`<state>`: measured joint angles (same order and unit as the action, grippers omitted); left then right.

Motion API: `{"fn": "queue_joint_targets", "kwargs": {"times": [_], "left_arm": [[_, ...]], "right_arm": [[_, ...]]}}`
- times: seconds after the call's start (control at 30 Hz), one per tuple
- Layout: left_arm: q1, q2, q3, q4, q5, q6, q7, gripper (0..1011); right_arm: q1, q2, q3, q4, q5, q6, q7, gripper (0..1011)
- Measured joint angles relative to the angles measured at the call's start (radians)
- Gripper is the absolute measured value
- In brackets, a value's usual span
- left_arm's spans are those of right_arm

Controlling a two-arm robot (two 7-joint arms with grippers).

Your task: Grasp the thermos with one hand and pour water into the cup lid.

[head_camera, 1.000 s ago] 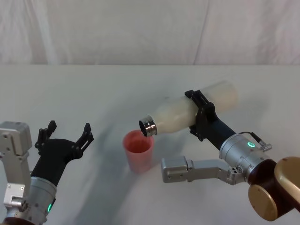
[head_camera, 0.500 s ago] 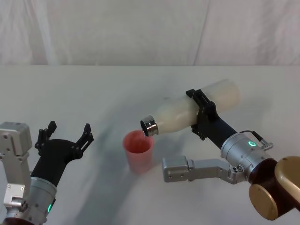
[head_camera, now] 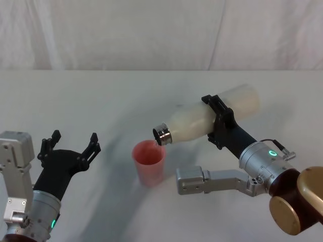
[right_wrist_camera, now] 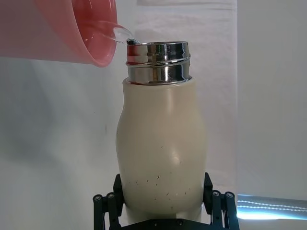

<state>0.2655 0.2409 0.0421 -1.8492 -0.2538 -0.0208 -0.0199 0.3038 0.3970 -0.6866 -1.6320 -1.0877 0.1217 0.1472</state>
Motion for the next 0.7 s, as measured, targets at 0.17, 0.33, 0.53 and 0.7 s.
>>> {"fn": "queue_joint_targets", "kwargs": {"times": [0.17, 0.33, 0.53, 0.7], "left_arm": [[0.000, 0.000, 0.000, 0.000, 0.000, 0.000, 0.000, 1001], [0.000, 0.000, 0.000, 0.000, 0.000, 0.000, 0.000, 1001], [0.000, 0.000, 0.000, 0.000, 0.000, 0.000, 0.000, 1001], [0.000, 0.000, 0.000, 0.000, 0.000, 0.000, 0.000, 1001]], "right_arm": [[0.003, 0.000, 0.000, 0.000, -0.003, 0.001, 0.002, 951], [0.004, 0.000, -0.001, 0.001, -0.005, 0.002, 0.002, 951], [0.004, 0.000, -0.001, 0.002, -0.005, 0.003, 0.002, 951], [0.004, 0.000, -0.002, 0.002, -0.005, 0.003, 0.002, 951]]}}
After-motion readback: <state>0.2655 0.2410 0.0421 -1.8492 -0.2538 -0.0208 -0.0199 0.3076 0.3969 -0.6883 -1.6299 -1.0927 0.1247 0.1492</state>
